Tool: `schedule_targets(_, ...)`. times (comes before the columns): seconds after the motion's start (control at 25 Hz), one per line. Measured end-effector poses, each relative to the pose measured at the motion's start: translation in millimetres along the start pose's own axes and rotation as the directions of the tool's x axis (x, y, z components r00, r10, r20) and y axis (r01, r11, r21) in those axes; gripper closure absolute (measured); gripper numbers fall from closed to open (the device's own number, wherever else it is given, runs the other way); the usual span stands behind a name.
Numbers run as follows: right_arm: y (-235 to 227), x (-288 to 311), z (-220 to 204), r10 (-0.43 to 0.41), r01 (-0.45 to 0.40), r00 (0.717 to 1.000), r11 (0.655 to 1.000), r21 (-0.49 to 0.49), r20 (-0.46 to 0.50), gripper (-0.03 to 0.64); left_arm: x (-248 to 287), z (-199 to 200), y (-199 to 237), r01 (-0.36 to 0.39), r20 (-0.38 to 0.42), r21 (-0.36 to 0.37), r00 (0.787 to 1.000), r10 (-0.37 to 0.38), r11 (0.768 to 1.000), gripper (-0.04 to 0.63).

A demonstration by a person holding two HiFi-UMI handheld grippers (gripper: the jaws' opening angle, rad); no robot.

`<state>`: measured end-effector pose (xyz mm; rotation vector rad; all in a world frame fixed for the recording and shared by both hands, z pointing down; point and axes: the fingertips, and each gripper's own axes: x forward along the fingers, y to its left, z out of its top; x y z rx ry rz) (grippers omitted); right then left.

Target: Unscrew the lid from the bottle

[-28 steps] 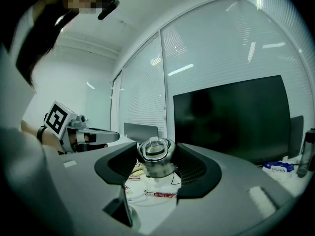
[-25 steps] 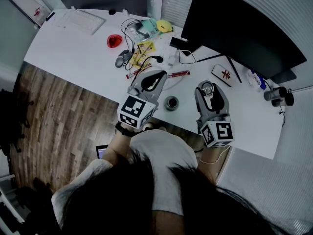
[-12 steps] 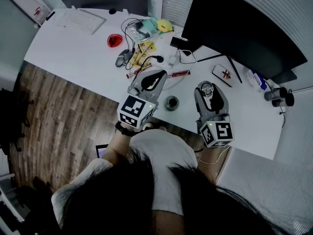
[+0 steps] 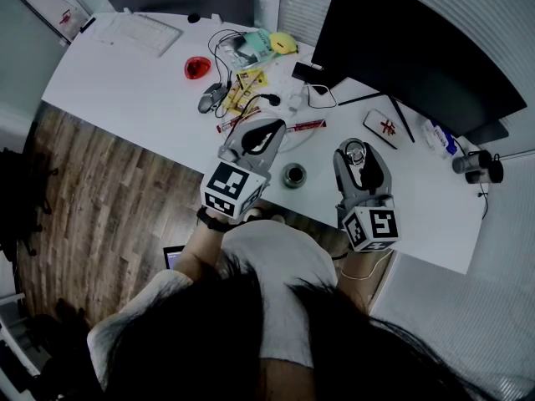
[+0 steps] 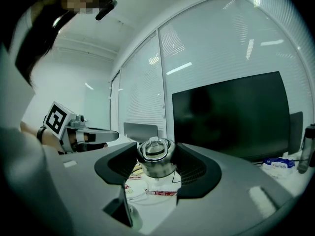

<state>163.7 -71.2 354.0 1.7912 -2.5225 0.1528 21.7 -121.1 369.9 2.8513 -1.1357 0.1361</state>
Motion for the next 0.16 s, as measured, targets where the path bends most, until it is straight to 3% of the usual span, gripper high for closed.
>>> schedule_targets(0.16,-0.2,0.7,-0.4,0.004,-0.004,1.0,1.0,0.001,0.0,0.365,0.5,-1.0,-0.6,0.005,-0.007,0.003,1.0,-0.005,1.0,0.537)
